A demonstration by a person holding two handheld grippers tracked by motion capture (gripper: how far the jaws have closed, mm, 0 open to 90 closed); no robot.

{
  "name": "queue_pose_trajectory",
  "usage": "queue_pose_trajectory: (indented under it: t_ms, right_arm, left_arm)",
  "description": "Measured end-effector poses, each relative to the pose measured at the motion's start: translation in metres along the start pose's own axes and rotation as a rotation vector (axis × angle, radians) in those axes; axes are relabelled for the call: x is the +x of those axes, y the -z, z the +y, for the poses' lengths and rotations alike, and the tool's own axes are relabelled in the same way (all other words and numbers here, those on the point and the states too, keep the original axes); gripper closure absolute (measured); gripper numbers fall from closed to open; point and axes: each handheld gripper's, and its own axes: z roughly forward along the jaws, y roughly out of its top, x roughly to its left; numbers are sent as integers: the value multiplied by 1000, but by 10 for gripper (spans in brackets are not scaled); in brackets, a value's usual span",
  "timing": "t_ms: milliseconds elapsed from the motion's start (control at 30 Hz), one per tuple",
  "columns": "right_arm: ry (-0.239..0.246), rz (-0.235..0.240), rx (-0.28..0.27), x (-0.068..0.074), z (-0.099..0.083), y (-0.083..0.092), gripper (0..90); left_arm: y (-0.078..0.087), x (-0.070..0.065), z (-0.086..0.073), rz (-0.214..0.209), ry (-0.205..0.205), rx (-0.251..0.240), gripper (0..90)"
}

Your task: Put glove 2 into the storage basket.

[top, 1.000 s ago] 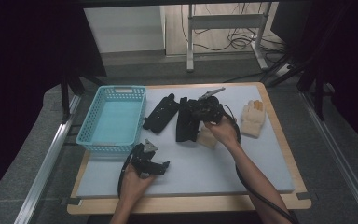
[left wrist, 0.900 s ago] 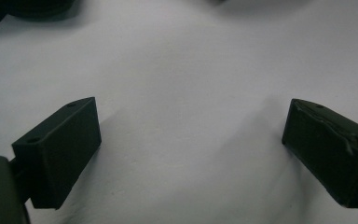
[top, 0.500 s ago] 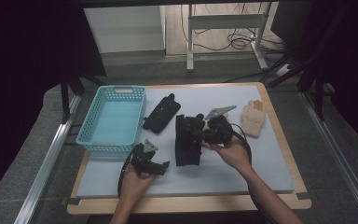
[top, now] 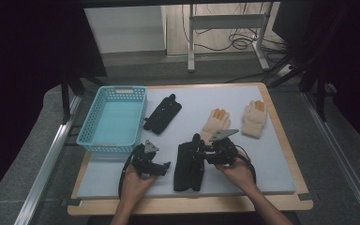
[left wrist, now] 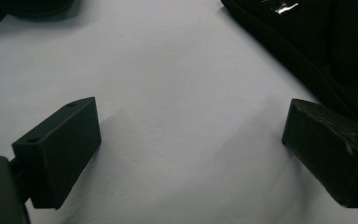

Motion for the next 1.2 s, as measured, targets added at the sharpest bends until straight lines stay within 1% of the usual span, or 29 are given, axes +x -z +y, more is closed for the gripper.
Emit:
queue_pose_trajectory:
  t_ms: [67, 100, 300, 400, 433, 467, 533, 567, 600, 633, 667, 700, 733, 767, 833, 933, 967, 1000, 1033, 1067, 1167, 1200]
  right_arm:
    - [-2, -13, -6, -5, 1, 3, 617]
    - [-12, -11, -6, -8, 1, 3, 617]
    - [-26, -5, -3, -16, 4, -1, 607]
    - [-34, -1, -15, -20, 12, -5, 608]
    - [-39, 5, -23, -24, 22, -9, 609]
    - [-39, 5, -23, -24, 22, -9, 609]
    - [-44, 9, -30, -27, 30, -15, 625]
    - [-48, 14, -33, -29, 37, -19, 632]
    - [-50, 23, -36, -32, 47, -28, 646]
    - [-50, 23, -36, -32, 47, -28, 646]
    - [-44, 26, -34, -33, 57, -37, 653]
    - [-44, 26, -34, -33, 57, -37, 653]
    - [-15, 14, -17, -34, 69, -50, 655]
    - [-15, 14, -17, -34, 69, -50, 655]
    - [7, -7, 2, -35, 79, -62, 657]
    - [16, -20, 20, -38, 94, -79, 657]
    - [9, -14, 24, -40, 101, -90, 657]
    - [9, -14, 24, -40, 101, -90, 657]
    - [4, -15, 27, -43, 110, -103, 657]
    - [4, -15, 27, -43, 110, -103, 657]
    - [-4, -29, 38, -47, 117, -119, 657]
    - [-19, -33, 38, -49, 119, -126, 657]
  left_arm:
    - [0, 0, 0, 0, -1, 1, 48]
    - [0, 0, 0, 0, -5, 4, 48]
    - [2, 0, 0, 11, 2, 7, 40]
    - [5, 1, -3, 6, 6, 14, 39]
    - [6, 2, -5, 8, 12, 15, 36]
    - [7, 3, -6, 8, 14, 15, 36]
    - [10, 5, -9, 10, 15, 14, 36]
    - [10, 5, -10, 7, 19, 13, 36]
    - [10, 6, -10, 3, 15, 15, 35]
    - [10, 6, -10, 3, 15, 15, 33]
    - [10, 6, -10, 4, 14, 16, 33]
    - [10, 6, -10, 4, 14, 17, 33]
    - [10, 6, -10, 2, 16, 15, 32]
    - [10, 6, -10, 2, 16, 15, 32]
    - [10, 6, -10, 2, 16, 15, 32]
    - [10, 6, -10, 1, 18, 15, 32]
    - [10, 6, -10, 1, 16, 15, 32]
    - [10, 6, -10, 1, 16, 15, 32]
    - [10, 6, -10, 1, 17, 16, 32]
    - [10, 6, -10, 0, 19, 15, 32]
    - [10, 6, -10, 1, 18, 16, 31]
    - [10, 6, -10, 0, 20, 14, 31]
